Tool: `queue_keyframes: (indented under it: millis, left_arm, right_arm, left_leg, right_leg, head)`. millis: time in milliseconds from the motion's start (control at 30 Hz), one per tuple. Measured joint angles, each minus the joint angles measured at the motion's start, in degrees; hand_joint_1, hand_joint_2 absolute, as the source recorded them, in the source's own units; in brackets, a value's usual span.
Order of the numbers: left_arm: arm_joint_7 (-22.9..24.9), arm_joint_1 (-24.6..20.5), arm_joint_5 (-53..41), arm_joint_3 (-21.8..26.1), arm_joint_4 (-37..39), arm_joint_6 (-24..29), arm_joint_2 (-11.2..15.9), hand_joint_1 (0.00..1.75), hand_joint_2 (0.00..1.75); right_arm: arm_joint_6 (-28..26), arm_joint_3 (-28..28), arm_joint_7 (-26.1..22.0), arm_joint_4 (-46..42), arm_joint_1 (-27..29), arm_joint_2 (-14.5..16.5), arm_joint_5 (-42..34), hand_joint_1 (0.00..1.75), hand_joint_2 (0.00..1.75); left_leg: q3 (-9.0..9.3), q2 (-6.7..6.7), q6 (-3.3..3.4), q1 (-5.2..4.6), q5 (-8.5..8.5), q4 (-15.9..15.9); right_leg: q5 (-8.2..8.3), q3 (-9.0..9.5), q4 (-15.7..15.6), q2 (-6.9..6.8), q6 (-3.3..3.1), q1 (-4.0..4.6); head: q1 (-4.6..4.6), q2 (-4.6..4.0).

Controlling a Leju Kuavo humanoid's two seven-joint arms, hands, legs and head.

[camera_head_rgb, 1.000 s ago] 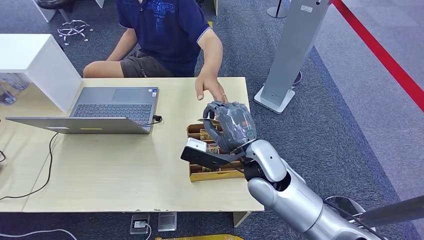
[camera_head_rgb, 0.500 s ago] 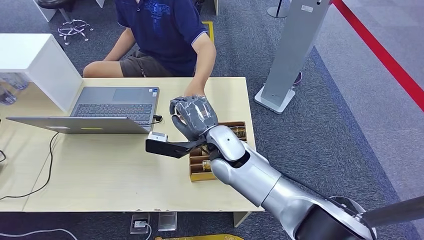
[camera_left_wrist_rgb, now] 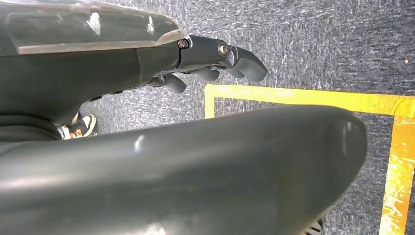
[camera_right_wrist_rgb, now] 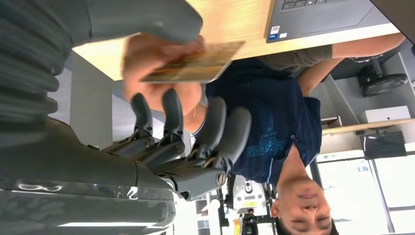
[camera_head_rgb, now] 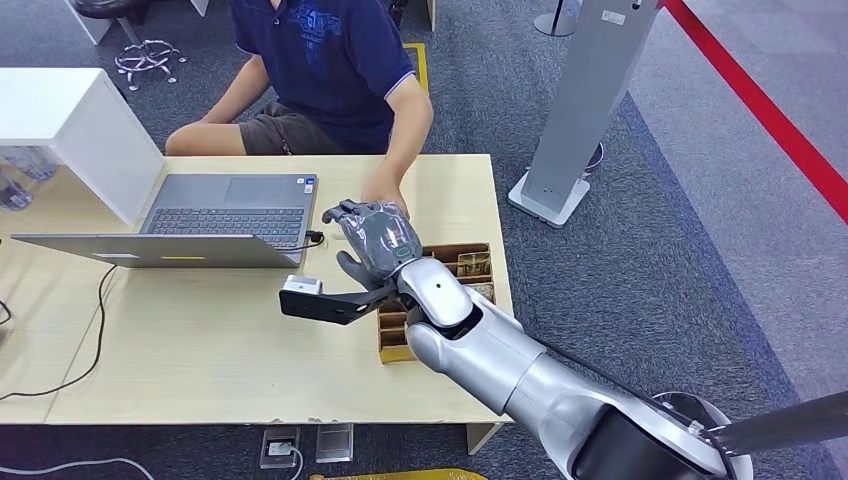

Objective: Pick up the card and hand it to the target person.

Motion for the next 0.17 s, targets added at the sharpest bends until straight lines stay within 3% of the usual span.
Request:
queue_keyframes:
  millis: [167]
  left_arm:
    - [-0.13, 0.02, 0.26, 0.0, 0.0, 0.01, -0.04, 0.0, 0.0]
  right_arm:
    - [-0.05, 0.39, 0.28, 0.49, -0.24, 0.18, -0.15, 0.0, 1.75]
  left_leg:
    - [0.01, 0.01, 0.0, 0.0, 0.0, 0.0]
  right_leg:
    - [0.0, 0.0, 0.0, 0.01, 0.0, 0.0]
  head:
    - [0.04, 0.0]
